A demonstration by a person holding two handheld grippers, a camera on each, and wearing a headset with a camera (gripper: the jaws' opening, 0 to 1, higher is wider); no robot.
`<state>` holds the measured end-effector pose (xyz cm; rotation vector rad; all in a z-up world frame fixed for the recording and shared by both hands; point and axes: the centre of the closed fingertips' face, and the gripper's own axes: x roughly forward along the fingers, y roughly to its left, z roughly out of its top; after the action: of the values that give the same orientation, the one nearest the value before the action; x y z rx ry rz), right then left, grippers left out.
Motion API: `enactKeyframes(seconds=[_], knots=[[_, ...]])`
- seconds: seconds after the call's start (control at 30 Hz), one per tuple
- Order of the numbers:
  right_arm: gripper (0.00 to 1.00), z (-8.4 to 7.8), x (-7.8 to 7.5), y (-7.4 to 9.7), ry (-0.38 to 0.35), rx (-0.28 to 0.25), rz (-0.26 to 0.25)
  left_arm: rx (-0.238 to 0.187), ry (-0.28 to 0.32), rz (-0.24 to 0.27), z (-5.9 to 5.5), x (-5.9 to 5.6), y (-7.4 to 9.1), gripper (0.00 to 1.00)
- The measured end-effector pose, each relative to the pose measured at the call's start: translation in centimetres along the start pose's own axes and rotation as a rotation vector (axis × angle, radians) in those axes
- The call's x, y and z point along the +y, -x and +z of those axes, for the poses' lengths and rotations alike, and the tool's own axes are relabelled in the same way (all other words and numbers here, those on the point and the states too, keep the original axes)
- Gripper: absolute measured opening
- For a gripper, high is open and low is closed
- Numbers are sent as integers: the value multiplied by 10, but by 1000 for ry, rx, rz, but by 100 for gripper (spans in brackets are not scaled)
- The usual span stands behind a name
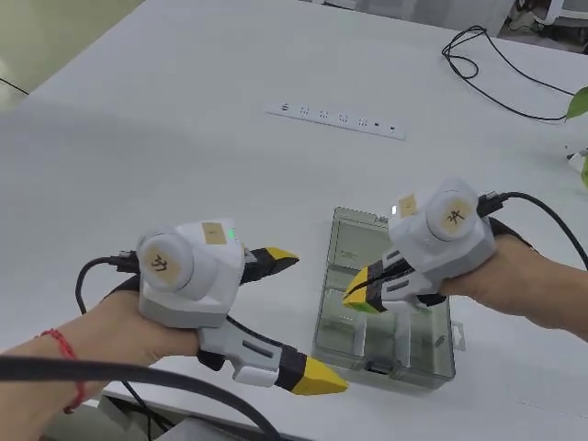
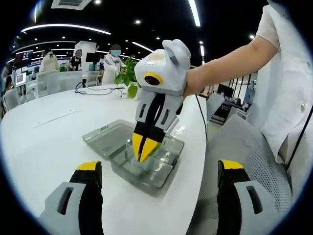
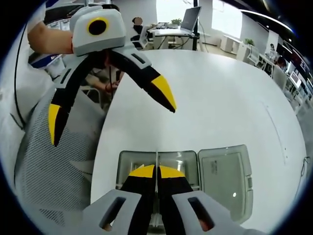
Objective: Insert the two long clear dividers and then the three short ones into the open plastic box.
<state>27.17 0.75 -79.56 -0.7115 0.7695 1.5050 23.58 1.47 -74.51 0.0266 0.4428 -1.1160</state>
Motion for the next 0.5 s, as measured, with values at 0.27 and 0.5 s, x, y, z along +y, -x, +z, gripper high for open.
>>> enactKeyframes(seconds=[0.27,0.5], knots=[[3,-5,-1,-9,-9,36,9,0,0,-4,0,0,-2,100],[3,-9,0,-15,1,77,10,-1,-2,-6,2,0,-3,100]])
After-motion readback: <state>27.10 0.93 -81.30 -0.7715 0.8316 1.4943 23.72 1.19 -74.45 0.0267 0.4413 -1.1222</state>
